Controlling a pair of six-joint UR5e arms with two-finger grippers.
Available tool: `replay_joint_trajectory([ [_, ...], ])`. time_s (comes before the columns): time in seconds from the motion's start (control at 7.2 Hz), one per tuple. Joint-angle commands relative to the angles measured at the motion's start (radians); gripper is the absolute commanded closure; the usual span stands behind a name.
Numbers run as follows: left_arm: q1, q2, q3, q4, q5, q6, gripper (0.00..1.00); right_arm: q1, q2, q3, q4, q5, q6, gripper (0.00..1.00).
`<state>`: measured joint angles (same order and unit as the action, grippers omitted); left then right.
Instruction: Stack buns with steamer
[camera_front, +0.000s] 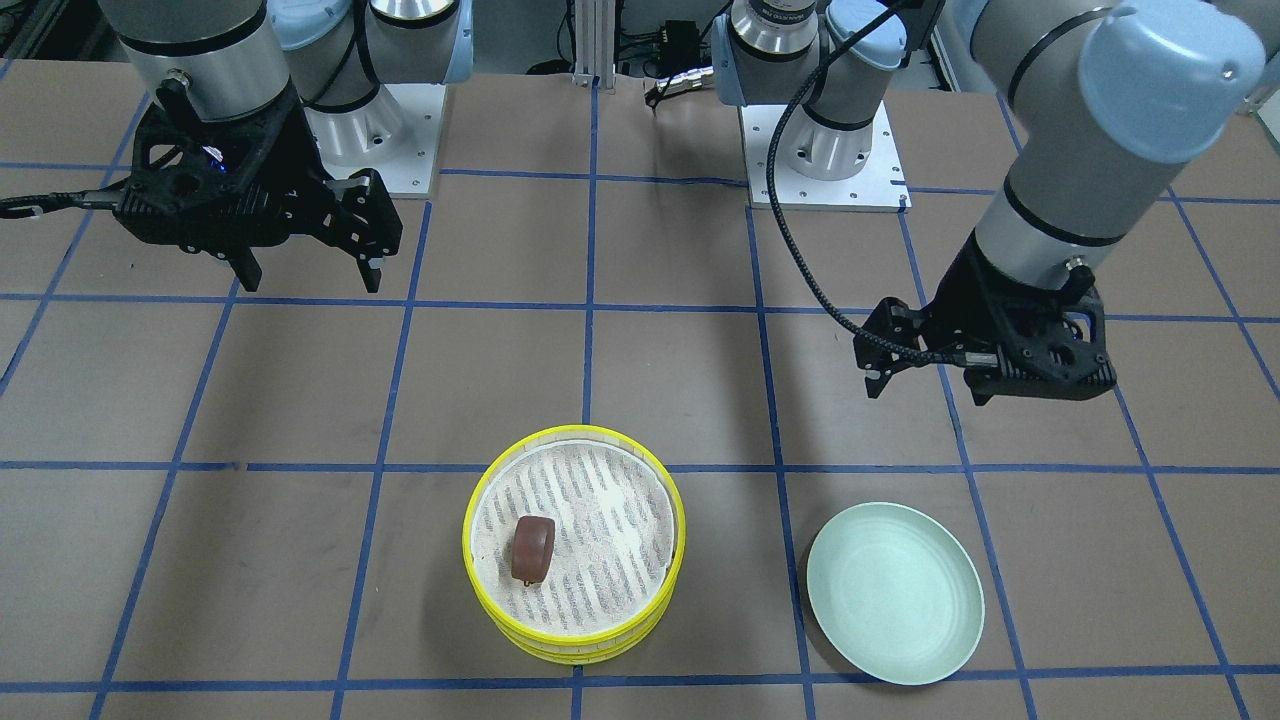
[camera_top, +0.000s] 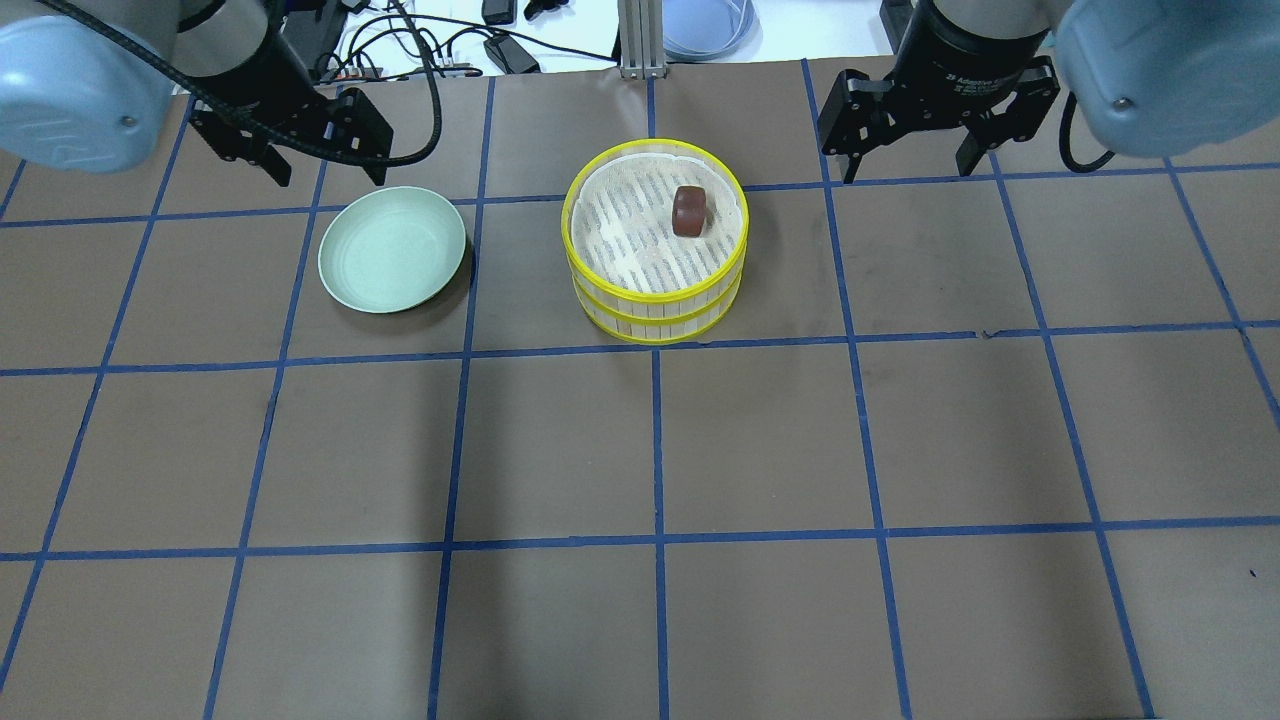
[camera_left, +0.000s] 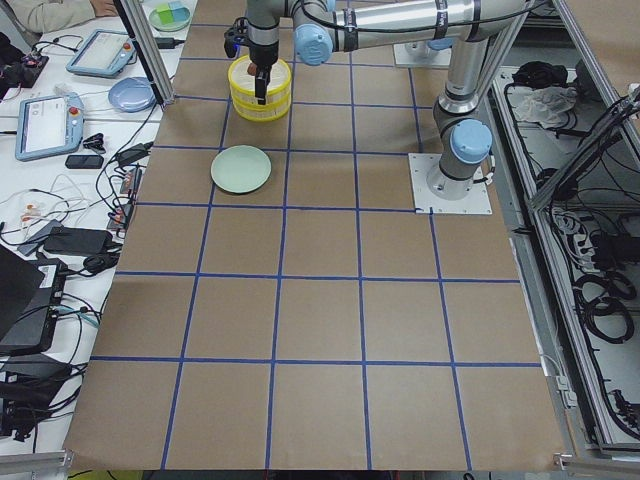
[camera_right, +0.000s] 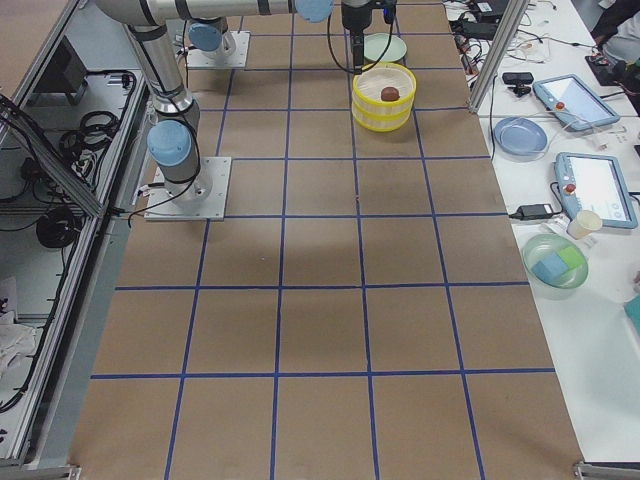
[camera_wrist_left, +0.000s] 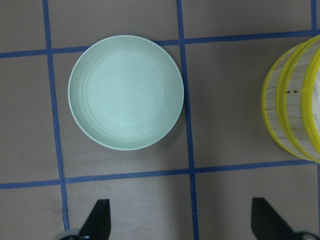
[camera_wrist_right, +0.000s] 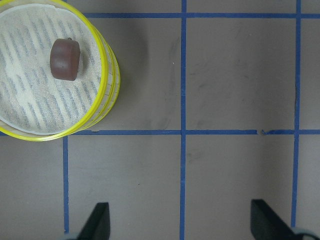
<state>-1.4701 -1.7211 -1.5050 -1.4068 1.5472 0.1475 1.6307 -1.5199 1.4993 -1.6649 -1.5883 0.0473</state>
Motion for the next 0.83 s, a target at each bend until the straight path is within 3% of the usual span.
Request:
replay_joint_trajectory([
  [0.0, 0.007, 0.046, -0.001, -0.066, -0.006, 0.004, 0.0, -0.005, 0.0, -0.001, -0.01, -0.004, -0.004, 0.0],
  [0.69, -0.002, 0.069, -0.02, -0.072, -0.016, -0.002, 0.0, -0.005, -0.002, -0.001, -0.01, -0.004, -0.004, 0.0],
])
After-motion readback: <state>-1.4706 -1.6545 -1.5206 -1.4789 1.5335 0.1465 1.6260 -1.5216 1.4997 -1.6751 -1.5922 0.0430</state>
